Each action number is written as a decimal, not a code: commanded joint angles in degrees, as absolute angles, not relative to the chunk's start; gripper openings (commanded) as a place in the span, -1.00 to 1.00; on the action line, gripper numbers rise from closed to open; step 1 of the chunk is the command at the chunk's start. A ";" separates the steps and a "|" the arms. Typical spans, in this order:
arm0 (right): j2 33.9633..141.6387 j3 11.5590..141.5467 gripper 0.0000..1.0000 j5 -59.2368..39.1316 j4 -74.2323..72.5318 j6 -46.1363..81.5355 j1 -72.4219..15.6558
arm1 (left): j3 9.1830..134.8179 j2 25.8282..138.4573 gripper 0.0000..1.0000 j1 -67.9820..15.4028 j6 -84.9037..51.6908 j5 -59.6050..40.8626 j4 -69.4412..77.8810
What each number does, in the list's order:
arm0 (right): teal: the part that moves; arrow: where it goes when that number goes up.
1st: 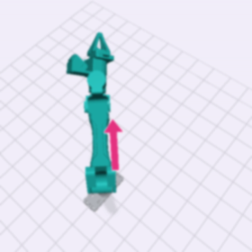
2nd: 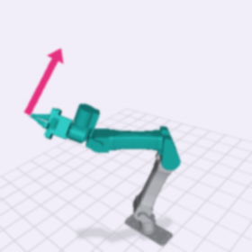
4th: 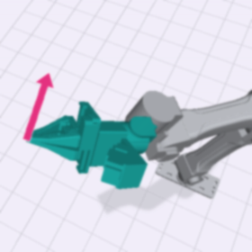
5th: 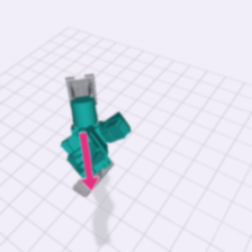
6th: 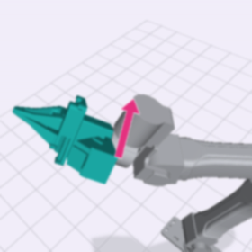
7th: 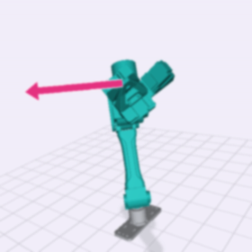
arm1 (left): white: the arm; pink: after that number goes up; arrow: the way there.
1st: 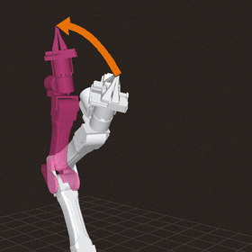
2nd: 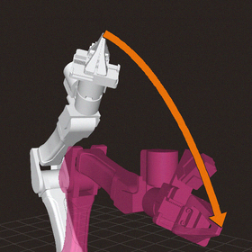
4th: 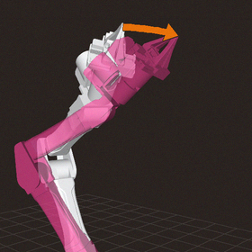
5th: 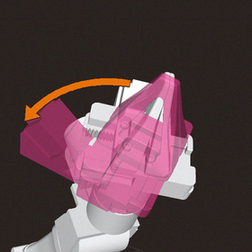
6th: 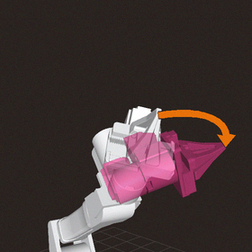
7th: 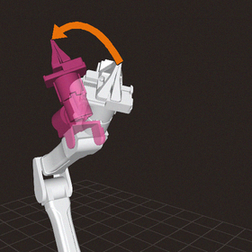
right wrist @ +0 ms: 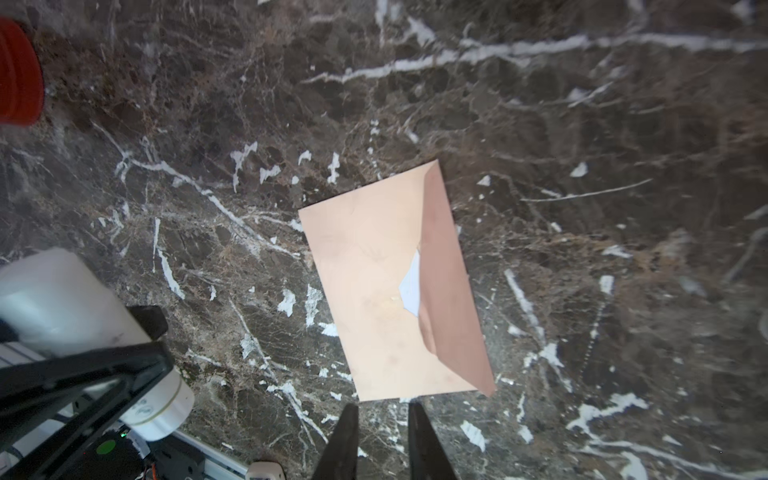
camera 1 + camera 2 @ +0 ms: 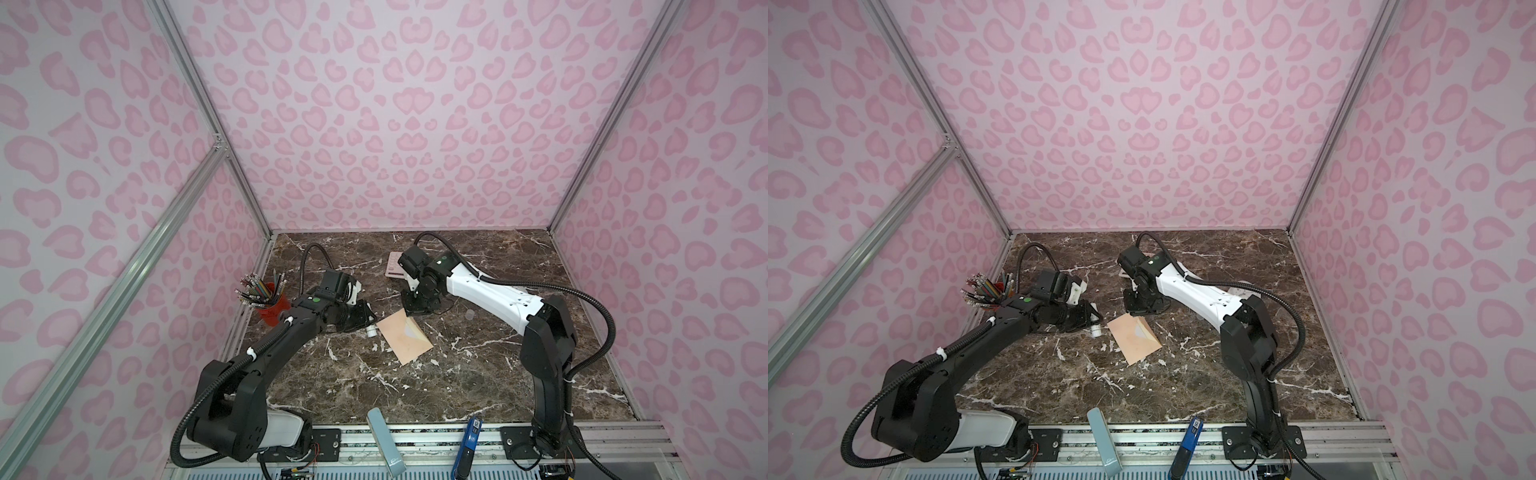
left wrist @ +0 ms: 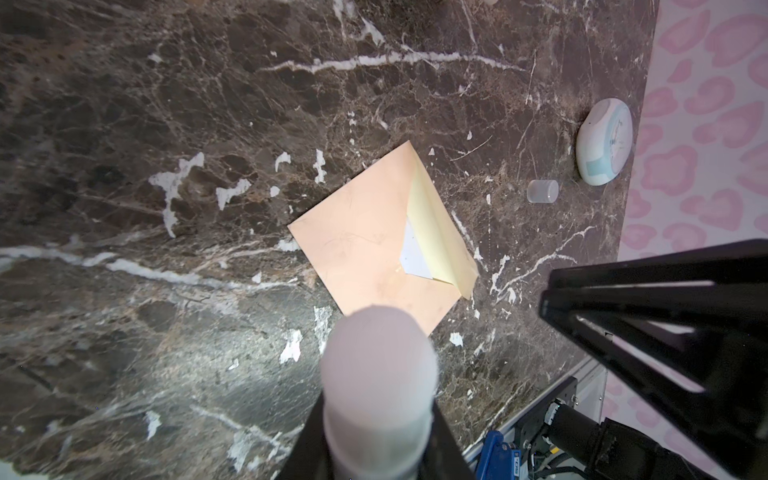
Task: Place the letter into the envelope and seal it
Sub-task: 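Press the right gripper tips along the folded flap's seam to seal it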
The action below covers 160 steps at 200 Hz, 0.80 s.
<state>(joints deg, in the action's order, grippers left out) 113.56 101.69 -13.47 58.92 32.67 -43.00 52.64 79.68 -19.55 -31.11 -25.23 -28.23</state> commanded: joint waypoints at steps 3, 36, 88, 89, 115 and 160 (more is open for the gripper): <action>113.83 100.34 -0.54 -11.86 60.21 31.45 -41.04 | 52.37 83.15 -0.92 -19.45 -31.55 -27.79 -23.49; 116.71 99.03 -0.60 -11.56 59.48 30.76 -39.57 | 54.31 90.46 -0.92 -19.42 -31.64 -29.28 -19.98; 121.37 100.59 -0.75 -13.69 58.26 30.74 -40.14 | 58.09 97.59 -0.92 -19.43 -29.51 -29.53 -19.92; 121.46 100.61 -0.75 -13.70 58.36 30.71 -40.20 | 58.14 97.66 -0.92 -19.42 -29.47 -29.49 -19.89; 123.58 102.09 -0.80 -14.48 58.48 30.59 -41.11 | 58.36 100.23 -0.92 -19.34 -28.83 -29.26 -19.76; 126.69 103.90 -0.85 -15.12 59.15 30.41 -42.78 | 59.06 102.59 -0.92 -19.23 -27.82 -28.10 -21.26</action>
